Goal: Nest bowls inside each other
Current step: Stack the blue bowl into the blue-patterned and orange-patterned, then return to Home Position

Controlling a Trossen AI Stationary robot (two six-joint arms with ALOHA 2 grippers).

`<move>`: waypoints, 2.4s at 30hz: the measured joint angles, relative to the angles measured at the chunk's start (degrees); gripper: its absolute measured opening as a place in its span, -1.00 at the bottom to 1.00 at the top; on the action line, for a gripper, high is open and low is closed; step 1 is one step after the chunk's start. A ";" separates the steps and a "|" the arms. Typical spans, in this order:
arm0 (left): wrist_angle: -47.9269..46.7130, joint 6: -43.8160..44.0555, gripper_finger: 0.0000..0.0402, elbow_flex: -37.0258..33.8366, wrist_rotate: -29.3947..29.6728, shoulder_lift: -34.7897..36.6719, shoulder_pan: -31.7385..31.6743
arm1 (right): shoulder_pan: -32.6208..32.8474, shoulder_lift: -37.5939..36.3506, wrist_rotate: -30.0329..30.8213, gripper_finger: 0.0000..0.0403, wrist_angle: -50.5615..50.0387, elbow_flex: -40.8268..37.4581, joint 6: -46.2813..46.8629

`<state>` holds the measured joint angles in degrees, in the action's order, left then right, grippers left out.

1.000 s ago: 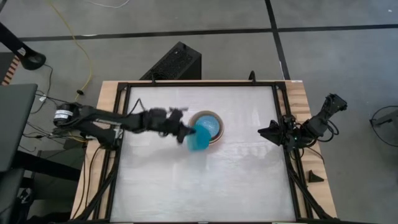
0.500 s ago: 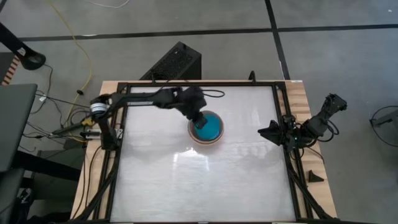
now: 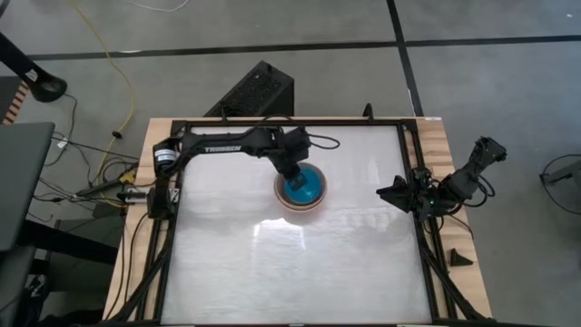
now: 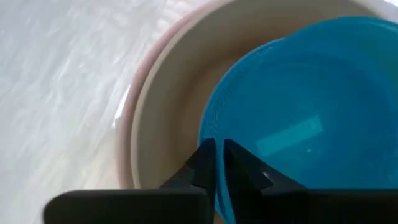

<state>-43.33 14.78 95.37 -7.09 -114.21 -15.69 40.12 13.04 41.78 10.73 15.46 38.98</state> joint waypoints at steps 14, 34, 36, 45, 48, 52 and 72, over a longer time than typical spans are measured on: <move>2.00 0.74 0.08 -0.13 0.06 1.48 -1.17 | 0.00 0.02 0.00 -0.12 0.00 0.01 0.23; 8.98 -1.27 0.02 -1.45 9.06 17.45 -1.54 | -18.05 24.14 -18.23 -0.13 19.64 0.03 3.50; 9.53 -0.97 0.00 -3.97 10.70 20.11 -1.55 | -21.63 28.49 -23.15 -0.17 23.13 0.03 4.46; 22.29 6.43 -0.13 -29.80 14.57 40.87 -1.55 | -28.55 47.18 -34.53 -0.83 36.56 2.59 2.45; 26.81 10.82 -0.15 -38.29 14.60 48.03 -1.40 | -29.29 53.02 -35.67 -0.91 36.53 5.72 0.59; 29.39 14.15 -0.16 -45.27 15.72 55.74 -0.51 | -30.37 61.84 -37.51 -0.85 36.29 10.59 0.60; 24.46 11.81 -0.16 -47.98 18.24 65.89 0.11 | -33.85 75.60 -38.01 -0.85 44.13 15.16 5.51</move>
<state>-18.86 26.59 47.40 11.15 -48.32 -15.57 6.27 88.63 3.77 54.86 30.61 44.49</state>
